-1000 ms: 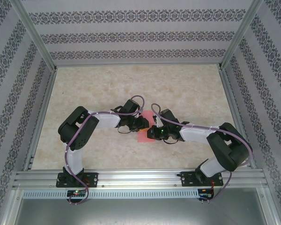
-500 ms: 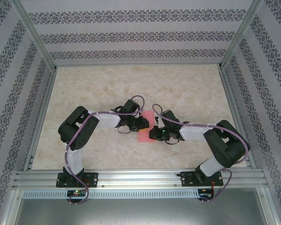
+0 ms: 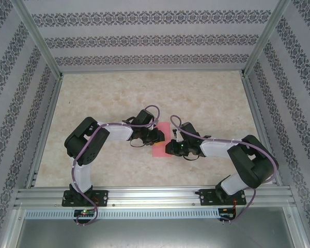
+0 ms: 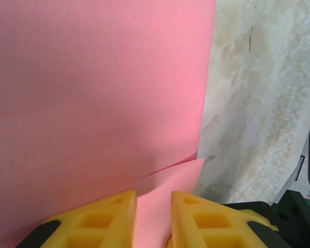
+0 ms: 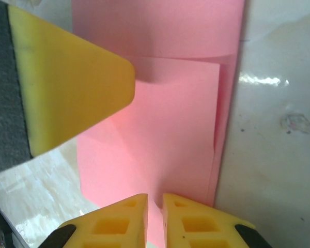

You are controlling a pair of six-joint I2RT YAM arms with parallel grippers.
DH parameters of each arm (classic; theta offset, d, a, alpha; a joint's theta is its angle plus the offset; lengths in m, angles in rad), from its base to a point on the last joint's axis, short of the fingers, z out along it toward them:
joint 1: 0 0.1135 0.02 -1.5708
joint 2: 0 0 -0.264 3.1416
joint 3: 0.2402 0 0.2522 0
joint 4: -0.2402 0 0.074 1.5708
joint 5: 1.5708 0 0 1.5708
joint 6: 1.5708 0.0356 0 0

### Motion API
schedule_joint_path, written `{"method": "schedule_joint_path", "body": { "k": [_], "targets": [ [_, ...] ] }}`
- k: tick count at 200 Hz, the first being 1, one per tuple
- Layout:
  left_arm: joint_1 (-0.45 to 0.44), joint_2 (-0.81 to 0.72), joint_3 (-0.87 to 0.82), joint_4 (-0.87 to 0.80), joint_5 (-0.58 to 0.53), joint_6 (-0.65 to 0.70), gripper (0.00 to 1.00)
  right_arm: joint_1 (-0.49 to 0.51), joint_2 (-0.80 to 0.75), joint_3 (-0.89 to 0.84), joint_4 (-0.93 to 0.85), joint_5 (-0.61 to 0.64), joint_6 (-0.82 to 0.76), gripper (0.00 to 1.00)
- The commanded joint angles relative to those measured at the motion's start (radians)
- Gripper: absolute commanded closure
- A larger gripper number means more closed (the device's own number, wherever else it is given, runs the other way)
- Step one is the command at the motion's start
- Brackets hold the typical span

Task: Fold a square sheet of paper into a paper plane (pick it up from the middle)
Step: Fold the triangle a second time at the center of the table.

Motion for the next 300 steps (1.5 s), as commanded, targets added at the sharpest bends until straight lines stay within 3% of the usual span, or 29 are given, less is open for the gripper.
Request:
{"method": "schedule_joint_path", "body": {
  "k": [1, 90, 147, 209, 244, 274, 300],
  "targets": [
    [0.000, 0.074, -0.027, -0.076, -0.058, 0.036, 0.74, -0.012, -0.037, -0.030, -0.054, -0.002, 0.013, 0.83],
    [-0.001, 0.076, -0.019, -0.083, -0.056, 0.039, 0.74, -0.018, 0.010, -0.073, -0.157, 0.095, 0.028, 0.89],
    [0.000, 0.079, -0.015, -0.091, -0.054, 0.046, 0.74, -0.015, -0.078, -0.121, -0.130, 0.027, 0.039, 0.88],
    [0.000, 0.085, -0.007, -0.098, -0.046, 0.052, 0.74, -0.019, -0.217, -0.065, -0.225, 0.106, 0.050, 0.87],
    [0.000, 0.085, -0.003, -0.102, -0.046, 0.056, 0.74, -0.005, -0.269, -0.027, -0.169, 0.093, 0.080, 0.88],
    [0.000, 0.086, -0.001, -0.104, -0.045, 0.056, 0.74, 0.019, -0.187, -0.011, -0.015, 0.001, 0.132, 0.87],
    [0.000, 0.088, 0.002, -0.106, -0.045, 0.056, 0.74, 0.047, -0.070, 0.038, -0.012, -0.017, 0.120, 0.87]
  ]
}}
